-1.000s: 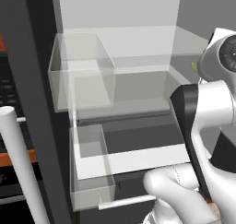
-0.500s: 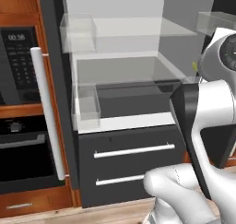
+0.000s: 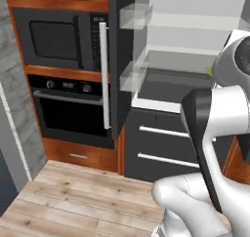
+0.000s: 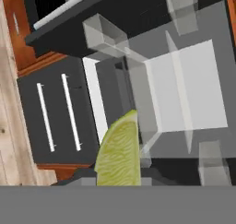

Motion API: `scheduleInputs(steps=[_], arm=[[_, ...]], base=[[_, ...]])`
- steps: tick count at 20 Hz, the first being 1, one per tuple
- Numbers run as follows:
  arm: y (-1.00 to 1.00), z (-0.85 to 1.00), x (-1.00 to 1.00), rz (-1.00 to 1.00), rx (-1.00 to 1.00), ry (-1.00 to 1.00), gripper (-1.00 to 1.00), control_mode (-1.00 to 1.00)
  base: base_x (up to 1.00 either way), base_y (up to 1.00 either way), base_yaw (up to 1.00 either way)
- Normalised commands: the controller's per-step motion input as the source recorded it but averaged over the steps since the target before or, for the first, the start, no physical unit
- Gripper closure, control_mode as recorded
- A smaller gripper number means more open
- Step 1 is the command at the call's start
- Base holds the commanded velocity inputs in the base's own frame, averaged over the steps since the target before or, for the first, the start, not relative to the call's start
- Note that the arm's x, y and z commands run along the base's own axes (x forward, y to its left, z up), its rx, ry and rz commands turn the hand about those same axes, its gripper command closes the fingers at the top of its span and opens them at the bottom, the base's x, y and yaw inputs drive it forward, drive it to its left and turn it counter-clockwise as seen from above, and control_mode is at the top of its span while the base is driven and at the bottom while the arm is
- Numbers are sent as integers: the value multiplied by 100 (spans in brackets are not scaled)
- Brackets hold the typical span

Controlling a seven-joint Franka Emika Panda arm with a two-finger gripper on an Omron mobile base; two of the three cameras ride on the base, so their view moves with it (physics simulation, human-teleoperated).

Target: There is a bowl on the dining counter. Grab a lemon wedge from the fridge and place it in the bowl. Then get the liquor bottle and glass cup from the cabinet and place them next to the bowl.

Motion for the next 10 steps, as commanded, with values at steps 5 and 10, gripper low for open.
scheduleInputs(steps=[5,10], arm=[[0,0,0,0,0,0,100,100],[0,0,0,0,0,0,100,100]], base=[[-67,-6,91],[-78,-15,86]])
